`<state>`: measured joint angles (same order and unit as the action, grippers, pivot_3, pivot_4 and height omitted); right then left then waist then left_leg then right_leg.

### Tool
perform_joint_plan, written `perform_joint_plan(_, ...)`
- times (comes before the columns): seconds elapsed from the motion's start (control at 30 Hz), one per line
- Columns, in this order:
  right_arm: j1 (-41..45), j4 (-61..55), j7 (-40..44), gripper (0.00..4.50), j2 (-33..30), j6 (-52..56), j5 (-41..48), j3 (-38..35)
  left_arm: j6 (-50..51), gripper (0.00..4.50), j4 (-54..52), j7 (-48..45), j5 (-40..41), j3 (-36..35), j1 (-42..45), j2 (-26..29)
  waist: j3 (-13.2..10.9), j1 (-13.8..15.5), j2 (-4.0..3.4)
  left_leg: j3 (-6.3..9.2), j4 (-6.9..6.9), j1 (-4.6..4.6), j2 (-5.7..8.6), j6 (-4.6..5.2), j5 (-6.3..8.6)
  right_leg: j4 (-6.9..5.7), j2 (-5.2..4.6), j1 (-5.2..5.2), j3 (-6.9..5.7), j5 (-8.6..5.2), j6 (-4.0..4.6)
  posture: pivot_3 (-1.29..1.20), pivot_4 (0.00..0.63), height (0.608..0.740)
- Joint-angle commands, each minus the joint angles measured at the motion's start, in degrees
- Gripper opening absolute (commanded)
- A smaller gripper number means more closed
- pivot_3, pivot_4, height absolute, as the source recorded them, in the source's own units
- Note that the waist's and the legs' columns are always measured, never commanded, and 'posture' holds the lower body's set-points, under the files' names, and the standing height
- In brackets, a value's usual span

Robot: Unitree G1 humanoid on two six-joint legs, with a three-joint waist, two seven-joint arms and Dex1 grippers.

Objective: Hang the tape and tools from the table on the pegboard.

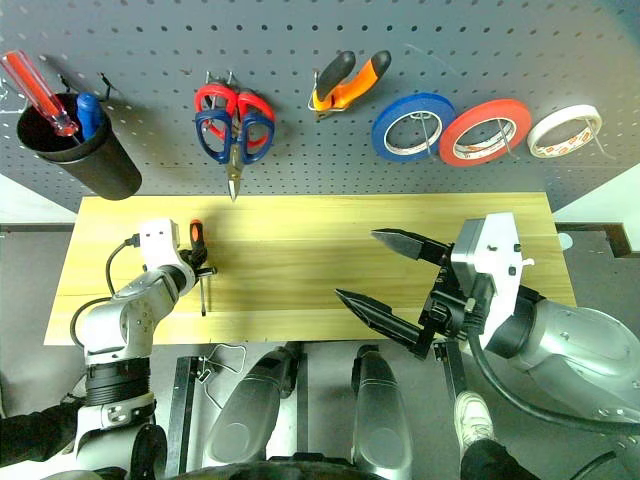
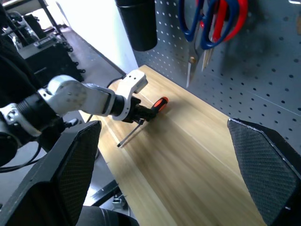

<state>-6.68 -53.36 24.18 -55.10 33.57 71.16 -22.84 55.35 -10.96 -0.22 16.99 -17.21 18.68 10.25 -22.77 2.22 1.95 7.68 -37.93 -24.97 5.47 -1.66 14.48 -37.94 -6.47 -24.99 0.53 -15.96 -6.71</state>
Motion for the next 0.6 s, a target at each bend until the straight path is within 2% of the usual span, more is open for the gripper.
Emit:
perform_joint_plan(0.03,0.05,-1.54,0.99,4.50,1.31,-1.72,-1.81,0.41,5.75,0.51,-10.68,0.12,2.69,0.02,-0.64,0.06,0.00,-0.03,0.00,-0.01,0.00,-0.01,0.00,-0.03,-0.01,0.00,0.00,-0.01,0.00,0.00,0.00,-0.01,0.390,0.710)
perform_joint_plan(0.3,1.72,0.34,3.49,4.50,4.91,-4.49,-8.08,2.39,18.69,0.51,-22.51,-1.06,6.05,3.02,-4.33,0.23,0.23,0.17,0.06,-0.03,-0.01,-0.01,0.02,-0.13,-0.07,-0.01,0.03,-0.03,-0.08,0.00,-0.01,0.04,0.308,0.710)
perform_joint_plan(0.47,5.57,3.07,4.55,4.50,7.46,-6.50,-13.71,5.27,18.68,0.51,-24.18,-2.29,5.20,9.44,-8.62,1.33,1.44,0.52,0.04,-0.01,-0.01,-0.02,0.04,-0.20,-0.11,-0.03,0.04,-0.05,-0.11,0.01,-0.01,0.06,0.252,0.710)
perform_joint_plan(0.6,7.00,4.27,5.51,4.50,9.21,-7.89,-17.42,6.48,14.65,0.51,-27.78,-3.46,3.94,15.51,-9.68,3.04,3.02,1.53,0.05,0.00,-0.01,-0.02,0.05,-0.24,-0.13,-0.04,0.06,-0.06,-0.10,0.01,0.00,0.08,0.208,0.710)
